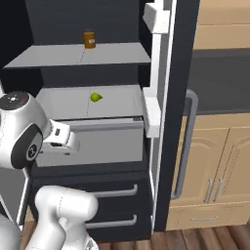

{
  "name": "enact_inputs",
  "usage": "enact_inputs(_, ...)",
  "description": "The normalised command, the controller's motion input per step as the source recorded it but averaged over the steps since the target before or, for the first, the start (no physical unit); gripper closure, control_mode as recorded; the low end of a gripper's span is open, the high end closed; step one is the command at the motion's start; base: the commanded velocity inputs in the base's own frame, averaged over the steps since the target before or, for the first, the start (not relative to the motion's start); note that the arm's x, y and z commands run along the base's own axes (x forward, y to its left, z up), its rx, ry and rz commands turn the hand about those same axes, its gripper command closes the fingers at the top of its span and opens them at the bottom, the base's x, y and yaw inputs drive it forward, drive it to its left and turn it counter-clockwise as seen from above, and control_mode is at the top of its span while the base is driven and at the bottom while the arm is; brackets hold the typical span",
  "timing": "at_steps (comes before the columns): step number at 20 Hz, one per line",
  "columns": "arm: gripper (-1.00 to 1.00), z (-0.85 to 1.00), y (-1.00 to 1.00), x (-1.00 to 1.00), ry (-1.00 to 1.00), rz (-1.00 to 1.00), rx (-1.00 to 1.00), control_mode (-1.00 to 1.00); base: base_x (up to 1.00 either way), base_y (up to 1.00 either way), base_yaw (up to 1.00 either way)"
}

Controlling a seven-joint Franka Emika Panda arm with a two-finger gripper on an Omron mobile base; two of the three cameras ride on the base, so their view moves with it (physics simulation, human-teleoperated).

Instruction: Pick the pear and peach from the fridge and place them on the plate next to the blender to make a fruit smoothie.

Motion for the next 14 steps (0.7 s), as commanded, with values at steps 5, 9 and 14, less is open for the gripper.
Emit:
enact_inputs(5, -1.0, 0.0, 0.0, 0.0, 0.0, 0.0, 0.0, 1.0, 0.49, -0.22, 0.16)
enact_inputs(9, -1.0, 0.0, 0.0, 0.0, 0.0, 0.0, 0.0, 1.0, 0.36, -0.25, 0.19)
enact_inputs(14, -1.0, 0.0, 0.0, 0.0, 0.0, 0.0, 0.0, 1.0, 0.22, -0.23, 0.17)
